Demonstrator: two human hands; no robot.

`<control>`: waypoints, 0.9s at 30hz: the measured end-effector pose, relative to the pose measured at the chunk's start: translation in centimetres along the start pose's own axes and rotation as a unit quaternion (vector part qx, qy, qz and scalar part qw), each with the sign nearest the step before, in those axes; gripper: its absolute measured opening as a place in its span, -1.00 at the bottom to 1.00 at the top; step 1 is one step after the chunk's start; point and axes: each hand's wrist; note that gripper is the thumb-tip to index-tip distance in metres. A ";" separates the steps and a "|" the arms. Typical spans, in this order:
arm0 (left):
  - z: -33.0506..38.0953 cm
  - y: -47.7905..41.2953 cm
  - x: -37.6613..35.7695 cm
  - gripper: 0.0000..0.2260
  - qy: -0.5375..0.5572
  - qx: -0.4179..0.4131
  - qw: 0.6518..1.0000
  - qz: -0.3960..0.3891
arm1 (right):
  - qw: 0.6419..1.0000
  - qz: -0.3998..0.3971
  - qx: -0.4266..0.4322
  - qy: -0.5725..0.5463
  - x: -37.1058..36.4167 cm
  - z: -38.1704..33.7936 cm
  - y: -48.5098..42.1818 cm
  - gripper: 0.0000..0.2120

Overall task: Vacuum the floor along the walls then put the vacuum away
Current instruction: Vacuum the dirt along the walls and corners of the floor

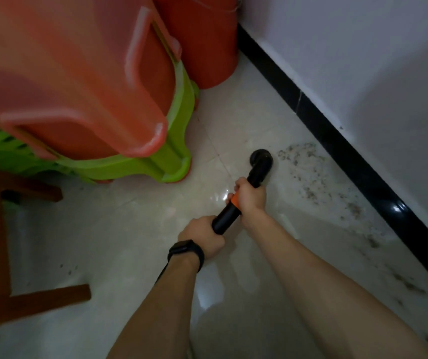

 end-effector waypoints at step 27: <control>-3.9 -3.3 -0.4 -0.93 0.025 -0.062 0.997 -0.039 | 0.999 -0.017 0.031 0.026 -0.1 3.4 1.2 -0.86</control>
Point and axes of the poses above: each hand's wrist, its own y-axis away from the middle knuckle, its own x-axis out of the back of the hand, z = x × y, and after that the axes turned 6 degrees about -z, right-handed
